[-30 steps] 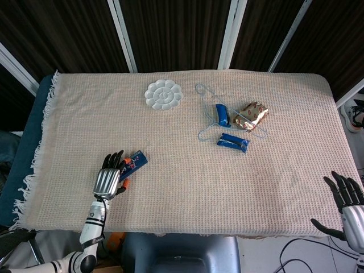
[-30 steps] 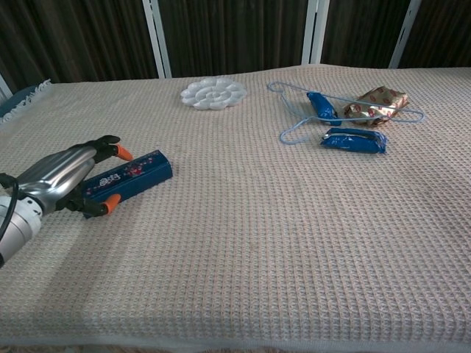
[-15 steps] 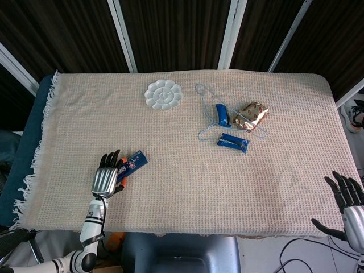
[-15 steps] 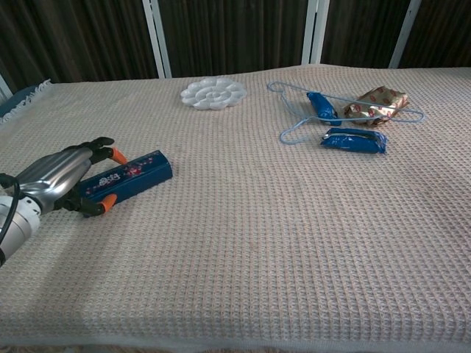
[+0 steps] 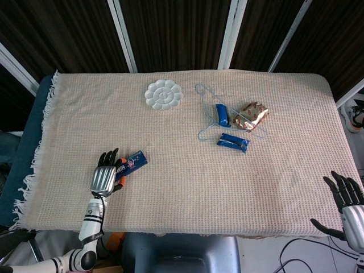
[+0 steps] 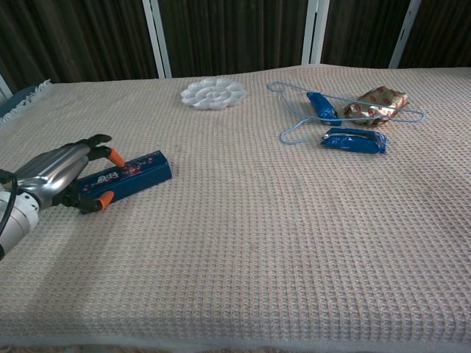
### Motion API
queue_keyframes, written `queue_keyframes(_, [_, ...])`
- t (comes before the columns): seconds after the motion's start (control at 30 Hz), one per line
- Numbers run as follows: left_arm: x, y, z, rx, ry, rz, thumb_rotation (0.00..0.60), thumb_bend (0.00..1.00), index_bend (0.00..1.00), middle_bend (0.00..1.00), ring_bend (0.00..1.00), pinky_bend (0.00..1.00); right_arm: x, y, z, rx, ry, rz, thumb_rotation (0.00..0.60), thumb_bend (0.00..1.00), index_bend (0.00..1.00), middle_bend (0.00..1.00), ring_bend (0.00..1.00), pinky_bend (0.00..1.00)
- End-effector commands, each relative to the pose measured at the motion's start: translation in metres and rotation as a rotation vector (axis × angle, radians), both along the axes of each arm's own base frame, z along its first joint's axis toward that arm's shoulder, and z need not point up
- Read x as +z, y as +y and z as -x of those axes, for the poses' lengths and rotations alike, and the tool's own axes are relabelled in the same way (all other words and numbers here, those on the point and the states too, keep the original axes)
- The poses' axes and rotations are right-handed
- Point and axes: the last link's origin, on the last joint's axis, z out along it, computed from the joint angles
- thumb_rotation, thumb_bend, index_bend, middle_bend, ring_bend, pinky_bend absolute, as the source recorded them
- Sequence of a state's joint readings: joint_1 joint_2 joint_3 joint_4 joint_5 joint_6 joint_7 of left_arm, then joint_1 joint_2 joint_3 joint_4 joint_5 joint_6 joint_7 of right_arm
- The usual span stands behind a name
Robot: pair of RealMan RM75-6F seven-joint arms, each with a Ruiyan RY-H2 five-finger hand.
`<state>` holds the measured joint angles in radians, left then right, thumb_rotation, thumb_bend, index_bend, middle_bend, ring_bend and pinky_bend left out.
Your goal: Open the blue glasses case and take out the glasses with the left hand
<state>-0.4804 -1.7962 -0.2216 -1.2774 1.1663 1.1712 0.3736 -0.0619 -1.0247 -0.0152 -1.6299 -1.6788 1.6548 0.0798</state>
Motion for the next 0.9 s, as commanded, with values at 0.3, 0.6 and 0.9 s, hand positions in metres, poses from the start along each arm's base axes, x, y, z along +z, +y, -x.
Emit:
queue_keyframes(0.3, [0.002, -0.002, -0.003, -0.003, -0.020, 0.001, 0.600, 0.44, 0.42, 0.00, 0.00, 0.00, 0.000, 0.000, 0.000, 0.001, 0.000, -0.001, 0.600, 0.13, 0.00, 0.00, 0.00, 0.00])
queue_keyframes(0.6, [0.003, 0.000, -0.004, -0.005, -0.027, -0.009, 0.600, 0.47, 0.47, 0.01, 0.00, 0.00, 0.000, 0.000, 0.000, 0.002, -0.002, -0.001, 0.600, 0.13, 0.00, 0.00, 0.00, 0.00])
queue_keyframes(0.9, [0.013, 0.014, -0.005, 0.012, -0.048, -0.054, 0.600, 0.48, 0.48, 0.02, 0.00, 0.00, 0.001, 0.001, 0.000, 0.002, -0.004, -0.001, 0.600, 0.13, 0.00, 0.00, 0.00, 0.00])
